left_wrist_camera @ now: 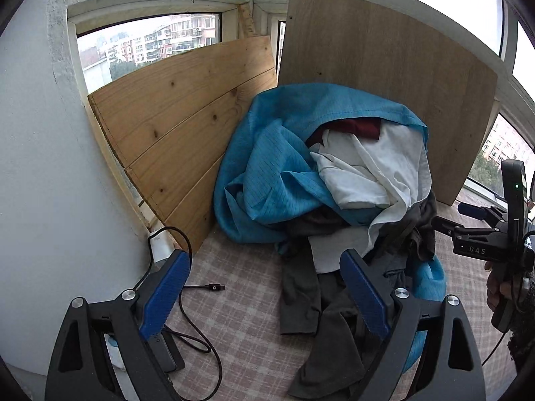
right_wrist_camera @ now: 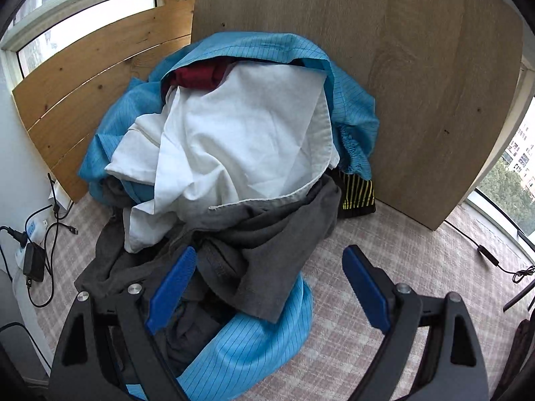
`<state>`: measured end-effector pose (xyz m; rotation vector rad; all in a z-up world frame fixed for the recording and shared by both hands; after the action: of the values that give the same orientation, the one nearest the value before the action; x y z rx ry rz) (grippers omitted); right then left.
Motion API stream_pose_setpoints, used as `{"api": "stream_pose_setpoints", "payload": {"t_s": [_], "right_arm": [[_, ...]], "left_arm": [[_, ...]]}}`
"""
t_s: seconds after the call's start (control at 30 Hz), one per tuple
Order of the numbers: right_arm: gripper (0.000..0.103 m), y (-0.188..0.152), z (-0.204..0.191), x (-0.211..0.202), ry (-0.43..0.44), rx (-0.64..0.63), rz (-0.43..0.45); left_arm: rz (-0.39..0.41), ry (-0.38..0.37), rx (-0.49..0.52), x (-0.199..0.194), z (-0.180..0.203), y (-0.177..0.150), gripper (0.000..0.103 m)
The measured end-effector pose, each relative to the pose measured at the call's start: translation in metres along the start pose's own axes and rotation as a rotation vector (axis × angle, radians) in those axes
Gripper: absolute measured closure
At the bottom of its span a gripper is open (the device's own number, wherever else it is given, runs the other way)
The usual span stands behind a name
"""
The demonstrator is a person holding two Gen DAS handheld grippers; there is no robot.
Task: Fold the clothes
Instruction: 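Grasp the dark red garment in the heap with the right gripper and lift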
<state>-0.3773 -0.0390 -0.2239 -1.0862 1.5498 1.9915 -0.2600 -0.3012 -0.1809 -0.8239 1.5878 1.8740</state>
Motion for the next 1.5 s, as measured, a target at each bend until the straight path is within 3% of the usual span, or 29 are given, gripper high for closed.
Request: {"api": "stream_pose_setpoints", "payload": {"t_s": [0.1, 0.17, 0.3, 0.4, 0.47, 0.63, 0.77, 0.8, 0.83, 0.93, 1.0, 1.03, 1.07, 1.27, 1.4, 1.5], "right_arm": [[0.017, 0.026, -0.009, -0.007, 0.023, -0.028, 0.055], [0.027, 0.052, -0.014, -0.002, -0.001, -0.068, 0.069], [0.027, 0.108, -0.023, 0.010, -0.059, -0.154, 0.092], [0.026, 0.136, -0.035, 0.028, -0.002, -0.153, 0.062], [0.026, 0.142, -0.046, 0.042, 0.050, -0.150, 0.028], [0.026, 0.141, -0.073, 0.079, 0.058, -0.205, -0.026], [0.029, 0.141, -0.079, 0.090, 0.083, -0.203, -0.013], [0.035, 0.142, -0.080, 0.088, 0.100, -0.195, -0.003], [0.055, 0.144, -0.078, 0.085, 0.108, -0.184, 0.007], [0.071, 0.147, -0.075, 0.069, 0.203, -0.155, 0.015], [0.079, 0.144, -0.074, 0.068, 0.217, -0.165, -0.011], [0.093, 0.142, -0.074, 0.068, 0.224, -0.163, -0.033], [0.092, 0.142, -0.074, 0.065, 0.246, -0.147, -0.046], [0.097, 0.182, -0.098, -0.021, 0.429, -0.111, 0.058], [0.097, 0.227, -0.120, -0.096, 0.469, -0.159, 0.200], [0.097, 0.267, -0.124, -0.158, 0.547, -0.143, 0.316]], "left_arm": [[-0.008, -0.009, -0.014, 0.006, -0.001, 0.001, 0.011], [-0.011, -0.016, -0.019, 0.010, -0.001, 0.002, 0.011], [-0.018, -0.019, -0.018, 0.015, 0.000, 0.002, 0.011], [-0.026, -0.016, -0.028, 0.020, -0.004, 0.001, 0.011], [-0.030, -0.015, -0.043, 0.023, -0.008, 0.000, 0.011], [-0.048, -0.021, -0.079, 0.032, -0.016, -0.002, 0.012], [-0.054, -0.025, -0.078, 0.035, -0.015, -0.001, 0.011], [-0.055, -0.023, -0.072, 0.036, -0.014, -0.001, 0.011], [-0.055, -0.021, -0.067, 0.036, -0.013, -0.001, 0.011], [-0.062, -0.025, -0.057, 0.039, -0.009, -0.001, 0.011], [-0.069, -0.031, -0.052, 0.041, -0.006, -0.002, 0.012], [-0.068, -0.034, -0.048, 0.040, -0.004, -0.001, 0.012], [-0.066, -0.038, -0.043, 0.038, -0.002, -0.001, 0.012], [-0.037, -0.036, -0.046, 0.026, -0.001, 0.006, 0.011], [-0.013, -0.030, -0.073, 0.015, -0.009, 0.011, 0.012], [0.012, -0.020, -0.079, 0.003, -0.013, 0.014, 0.011]]}}
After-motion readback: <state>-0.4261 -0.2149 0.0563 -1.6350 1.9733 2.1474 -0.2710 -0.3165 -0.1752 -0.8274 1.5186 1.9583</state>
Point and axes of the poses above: each gripper's, at about its wrist camera, not at the fingertips, and x roughly the way its jaws point, z to its right, y to its top, the point moved 10 cm from there along x, roughly the way its jaws point, and after that the axes turned 4 degrees about -y, right-handed, at the moved point
